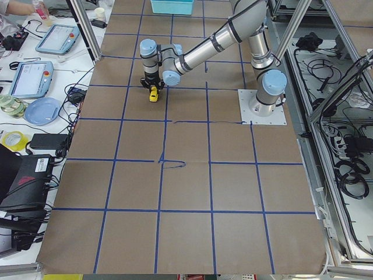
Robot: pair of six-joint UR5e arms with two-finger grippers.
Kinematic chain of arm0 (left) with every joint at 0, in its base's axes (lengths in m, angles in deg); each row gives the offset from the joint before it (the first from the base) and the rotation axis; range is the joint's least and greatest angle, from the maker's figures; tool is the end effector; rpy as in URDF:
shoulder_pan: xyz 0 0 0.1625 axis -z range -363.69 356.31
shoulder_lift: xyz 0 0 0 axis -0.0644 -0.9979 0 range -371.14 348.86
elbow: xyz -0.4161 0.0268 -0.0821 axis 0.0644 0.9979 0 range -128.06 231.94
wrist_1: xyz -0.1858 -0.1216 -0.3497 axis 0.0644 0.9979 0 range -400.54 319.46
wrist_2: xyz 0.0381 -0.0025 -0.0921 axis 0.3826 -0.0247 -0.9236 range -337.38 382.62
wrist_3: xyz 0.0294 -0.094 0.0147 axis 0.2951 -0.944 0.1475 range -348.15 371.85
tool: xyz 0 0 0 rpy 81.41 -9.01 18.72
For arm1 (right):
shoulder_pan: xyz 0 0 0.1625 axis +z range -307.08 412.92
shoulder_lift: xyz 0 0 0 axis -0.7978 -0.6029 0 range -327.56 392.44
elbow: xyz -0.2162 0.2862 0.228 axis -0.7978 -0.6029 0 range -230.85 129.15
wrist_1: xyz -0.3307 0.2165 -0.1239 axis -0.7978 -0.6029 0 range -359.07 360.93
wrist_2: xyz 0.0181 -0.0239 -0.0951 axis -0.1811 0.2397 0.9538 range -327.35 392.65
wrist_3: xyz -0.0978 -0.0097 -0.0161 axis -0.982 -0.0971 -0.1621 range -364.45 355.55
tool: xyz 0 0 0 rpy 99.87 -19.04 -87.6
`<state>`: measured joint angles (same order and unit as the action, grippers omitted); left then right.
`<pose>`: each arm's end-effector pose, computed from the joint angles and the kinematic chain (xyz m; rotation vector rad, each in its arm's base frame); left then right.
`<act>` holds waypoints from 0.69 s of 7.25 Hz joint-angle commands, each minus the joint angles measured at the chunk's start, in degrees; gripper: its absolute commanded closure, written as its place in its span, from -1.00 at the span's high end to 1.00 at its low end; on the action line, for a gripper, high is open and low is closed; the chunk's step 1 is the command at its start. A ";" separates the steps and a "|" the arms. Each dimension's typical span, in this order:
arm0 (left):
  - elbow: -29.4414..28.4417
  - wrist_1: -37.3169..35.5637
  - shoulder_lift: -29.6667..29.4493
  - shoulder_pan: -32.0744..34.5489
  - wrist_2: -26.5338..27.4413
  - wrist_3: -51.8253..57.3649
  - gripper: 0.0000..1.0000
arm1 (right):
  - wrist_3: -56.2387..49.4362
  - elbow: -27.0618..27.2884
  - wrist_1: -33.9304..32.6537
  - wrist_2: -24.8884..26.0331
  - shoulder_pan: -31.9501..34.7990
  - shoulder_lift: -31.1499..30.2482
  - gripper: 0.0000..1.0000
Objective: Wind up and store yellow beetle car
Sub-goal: 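Push the yellow car with the left gripper toward the left arm's base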
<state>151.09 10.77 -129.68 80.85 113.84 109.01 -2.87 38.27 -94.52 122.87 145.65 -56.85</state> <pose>-0.0722 -0.6245 0.1982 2.2346 2.1697 0.0088 0.1567 -0.4995 0.4992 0.0312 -3.1375 0.1540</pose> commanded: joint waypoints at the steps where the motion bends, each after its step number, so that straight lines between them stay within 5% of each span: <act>1: 0.34 0.37 0.67 -1.57 -0.07 -2.58 -0.79 | 0.00 0.00 0.00 -0.05 0.00 0.00 1.00; 5: 0.61 0.02 0.06 -1.83 0.02 -3.04 -0.79 | 0.00 0.00 0.00 -0.05 0.00 0.00 1.00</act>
<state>151.68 11.05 -129.24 79.26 113.74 104.84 -2.87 38.27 -94.52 122.84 145.65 -56.85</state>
